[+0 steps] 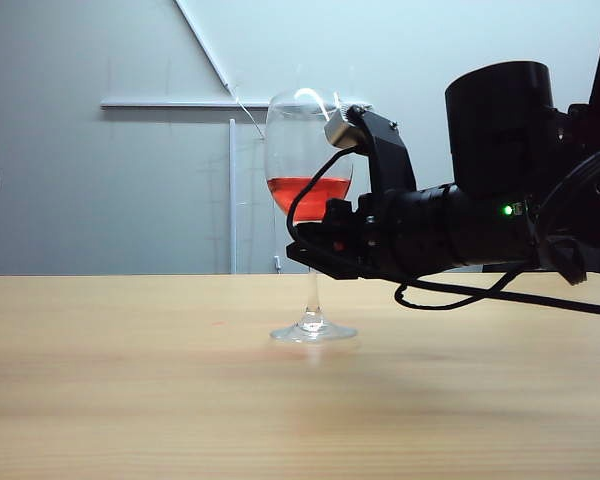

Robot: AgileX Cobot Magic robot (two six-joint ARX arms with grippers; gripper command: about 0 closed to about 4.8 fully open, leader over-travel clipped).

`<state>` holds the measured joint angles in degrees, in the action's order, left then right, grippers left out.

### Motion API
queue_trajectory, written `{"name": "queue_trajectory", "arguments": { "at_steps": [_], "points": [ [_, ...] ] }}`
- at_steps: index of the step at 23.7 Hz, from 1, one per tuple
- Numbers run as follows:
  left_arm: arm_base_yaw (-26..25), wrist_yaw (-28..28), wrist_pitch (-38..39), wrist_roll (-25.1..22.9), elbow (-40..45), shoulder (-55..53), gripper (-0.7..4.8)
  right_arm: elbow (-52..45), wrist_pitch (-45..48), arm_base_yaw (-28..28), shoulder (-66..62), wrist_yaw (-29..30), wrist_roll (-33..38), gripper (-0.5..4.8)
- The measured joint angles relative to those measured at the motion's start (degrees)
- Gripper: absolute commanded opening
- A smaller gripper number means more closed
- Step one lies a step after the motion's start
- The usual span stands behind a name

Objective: Gently pick up the goblet, rotate it counterclockwise for two full turns (viewing from above), and then place it back on the table.

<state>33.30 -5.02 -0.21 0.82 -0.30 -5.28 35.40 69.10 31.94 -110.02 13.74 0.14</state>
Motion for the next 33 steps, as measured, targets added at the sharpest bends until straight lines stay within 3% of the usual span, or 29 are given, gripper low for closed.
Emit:
{"name": "queue_trajectory", "arguments": {
  "at_steps": [7,12,15,22,26,29,33],
  "points": [
    [0.00,0.00,0.00,0.00,0.00,0.20,-0.05,0.04,-0.44,0.02,0.09,0.04,-0.13,1.19],
    [0.00,0.00,0.00,0.00,0.00,0.20,-0.05,0.02,-0.09,0.02,0.09,0.44,-0.09,1.29],
    [0.00,0.00,0.00,0.00,0.00,0.20,-0.05,0.02,-0.09,0.00,0.09,0.44,-0.09,2.22],
    [0.00,0.00,0.00,0.00,0.00,0.20,-0.05,-1.64,-1.14,0.02,1.07,1.33,-0.07,2.27],
    [-0.13,0.00,0.00,0.00,0.00,0.20,-0.05,-5.46,-0.31,-0.02,3.34,0.74,-0.09,2.80],
    [-0.59,0.02,0.00,0.00,0.00,0.20,-0.05,-9.25,1.18,-0.02,6.10,-0.83,-0.04,2.81],
    [-6.23,0.28,0.00,0.00,0.00,0.20,-0.05,-17.25,2.10,-0.02,14.01,-4.85,-0.09,2.80]
  ]
}}
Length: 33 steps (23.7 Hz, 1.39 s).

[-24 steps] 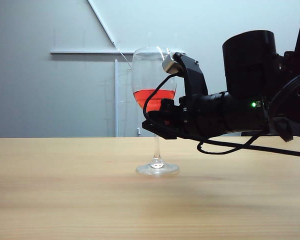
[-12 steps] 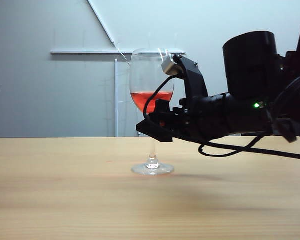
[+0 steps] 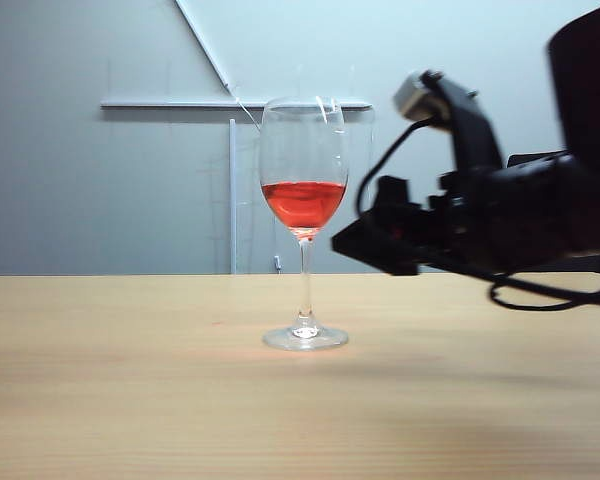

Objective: Gently pick up the goblet, rotate it counterclockwise for two full turns (viewing from above), and then place it back on the table.

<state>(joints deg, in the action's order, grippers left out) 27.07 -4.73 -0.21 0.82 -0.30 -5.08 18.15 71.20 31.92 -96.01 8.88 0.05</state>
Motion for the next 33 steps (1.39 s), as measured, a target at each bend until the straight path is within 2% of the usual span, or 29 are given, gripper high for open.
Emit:
{"name": "queue_trajectory", "arguments": {
  "at_steps": [1,3,6,7,9,11,16,23,33],
  "points": [
    [-1.84,0.00,0.02,0.00,0.00,0.00,-0.05,-1.60,-0.24,0.00,2.19,-0.09,0.00,2.77],
    [-6.58,-0.02,-0.02,0.00,0.00,0.00,-0.05,-4.17,-0.35,0.00,7.08,-0.09,0.02,2.36],
    [-13.49,-0.17,0.00,0.00,0.00,0.00,-0.05,-6.84,0.04,0.00,14.53,-0.11,0.28,0.87],
    [-15.61,-0.07,0.00,0.00,0.00,0.00,-0.05,-7.56,-0.17,0.00,16.96,-0.11,0.37,0.62],
    [-21.05,-0.46,0.02,0.00,0.00,0.17,-0.05,-8.68,-4.44,0.02,24.17,-0.07,1.44,0.61],
    [-24.02,-0.48,0.04,0.00,0.00,1.70,-0.05,-8.50,-10.56,0.02,31.36,-0.11,2.56,-0.04],
    [-25.53,-0.61,-1.33,0.00,-0.13,4.66,-0.05,-8.55,-22.12,0.02,40.76,-0.31,2.73,-0.09],
    [-25.53,-0.52,-1.27,0.00,-0.07,4.76,-0.05,-8.55,-33.24,0.00,48.52,-5.14,2.73,-0.08],
    [-25.53,-0.52,-1.27,0.00,-0.07,4.76,-0.05,-8.55,-37.88,0.02,49.53,-6.27,2.73,-0.08]
  ]
}}
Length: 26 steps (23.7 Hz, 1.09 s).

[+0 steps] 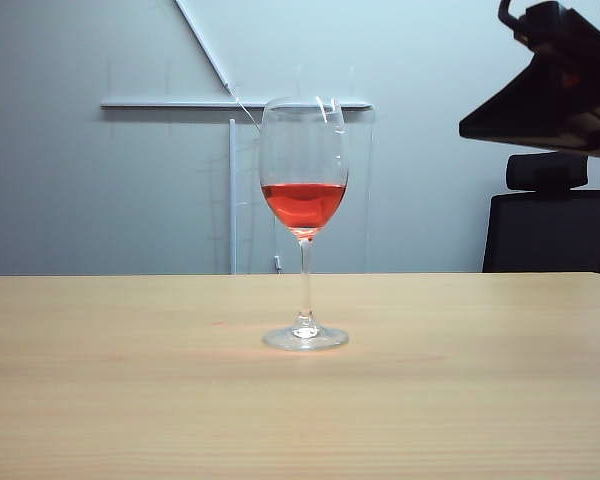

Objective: Gently pick up the goblet, rotate it counterclockwise for two full turns (viewing from above), and then place it back on the table.

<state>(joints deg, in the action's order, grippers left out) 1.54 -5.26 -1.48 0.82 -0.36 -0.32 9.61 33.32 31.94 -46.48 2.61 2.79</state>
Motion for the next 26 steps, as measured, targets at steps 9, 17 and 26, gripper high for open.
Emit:
{"name": "queue_trajectory", "arguments": {
  "at_steps": [9,17,26],
  "points": [
    [0.00,0.00,0.00,0.00,0.00,0.00,-0.05,0.00,-1.95,0.00,-0.02,0.00,0.02,-0.08],
    [0.00,0.07,-0.02,0.00,0.00,0.00,-0.05,-0.02,-3.13,-1.60,5.44,-4.85,0.00,-0.08],
    [0.00,0.07,0.00,0.00,0.00,0.00,-0.05,-3.58,-13.46,-19.41,24.15,1.57,0.02,-0.09]
  ]
}}
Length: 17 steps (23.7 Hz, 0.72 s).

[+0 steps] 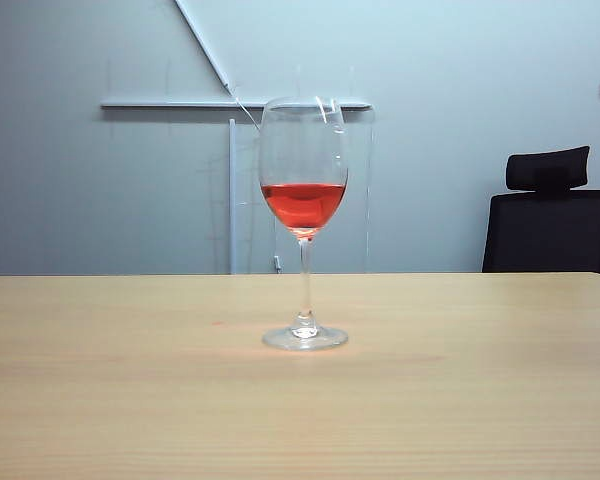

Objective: Gently pick up the goblet, rotate it counterclockwise for two full turns (viewing from above), and then place it back on the table.

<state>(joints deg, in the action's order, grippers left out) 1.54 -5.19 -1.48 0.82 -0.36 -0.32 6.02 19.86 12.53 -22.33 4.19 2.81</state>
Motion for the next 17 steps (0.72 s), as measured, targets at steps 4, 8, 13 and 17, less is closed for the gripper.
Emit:
{"name": "queue_trajectory", "arguments": {
  "at_steps": [4,8,13,17],
  "points": [
    [0.00,0.00,0.00,0.00,0.00,0.00,-0.05,-0.79,-6.32,-7.28,8.35,4.66,-0.02,-0.08],
    [0.00,0.00,0.00,0.00,0.00,0.00,-0.04,-4.76,-12.61,-13.92,18.88,5.92,0.72,-0.09],
    [0.07,0.00,-0.02,0.00,-0.02,0.00,-0.05,-5.73,-15.21,-16.33,22.25,5.75,3.89,-0.09],
    [0.11,0.00,0.00,0.00,0.00,0.00,-0.05,-5.73,-18.36,-16.11,22.27,3.45,4.04,-0.09]
  ]
}}
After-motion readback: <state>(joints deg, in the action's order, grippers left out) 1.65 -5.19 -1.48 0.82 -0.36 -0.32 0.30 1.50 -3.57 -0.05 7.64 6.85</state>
